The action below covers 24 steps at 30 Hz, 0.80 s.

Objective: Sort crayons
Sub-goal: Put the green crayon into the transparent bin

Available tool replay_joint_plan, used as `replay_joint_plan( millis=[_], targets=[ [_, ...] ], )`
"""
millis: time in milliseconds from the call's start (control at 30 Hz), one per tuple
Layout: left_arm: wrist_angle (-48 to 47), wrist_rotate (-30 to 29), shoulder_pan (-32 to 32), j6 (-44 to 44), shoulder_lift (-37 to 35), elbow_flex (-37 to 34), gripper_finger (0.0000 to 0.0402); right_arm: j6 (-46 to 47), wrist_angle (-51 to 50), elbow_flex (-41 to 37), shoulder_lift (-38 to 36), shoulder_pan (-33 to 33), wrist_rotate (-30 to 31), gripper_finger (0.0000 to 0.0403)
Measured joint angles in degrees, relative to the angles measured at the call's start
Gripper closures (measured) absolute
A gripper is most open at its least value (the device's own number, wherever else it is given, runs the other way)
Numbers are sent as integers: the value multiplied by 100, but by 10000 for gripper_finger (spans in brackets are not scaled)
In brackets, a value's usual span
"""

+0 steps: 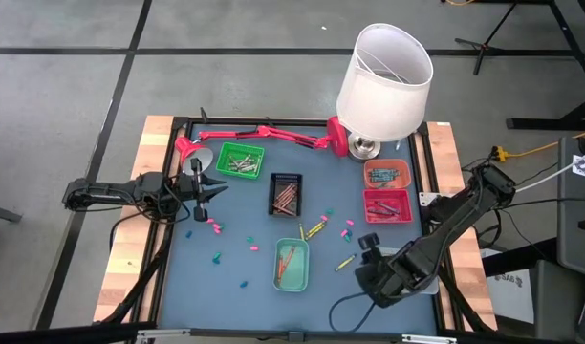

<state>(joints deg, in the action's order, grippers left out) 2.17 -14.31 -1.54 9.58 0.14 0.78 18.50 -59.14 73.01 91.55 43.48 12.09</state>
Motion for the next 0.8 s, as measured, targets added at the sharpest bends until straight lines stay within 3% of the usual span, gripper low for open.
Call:
replay_joint_plan(
  millis=[100, 333, 667, 800],
  targets=[
    [0, 0, -1, 0, 1, 0, 349, -338, 485, 2, 28, -48, 387, 260],
    [0, -4, 2, -2, 2, 0, 349, -535, 842, 7, 390, -659, 156, 260],
    [-2, -4, -1, -2, 2, 0, 349, -1013, 882, 7, 1239, -1454, -1064, 260],
    [0, -4, 0, -1, 0, 0, 349, -1341, 929, 4, 1563, -1475, -1173, 260]
  ],
)
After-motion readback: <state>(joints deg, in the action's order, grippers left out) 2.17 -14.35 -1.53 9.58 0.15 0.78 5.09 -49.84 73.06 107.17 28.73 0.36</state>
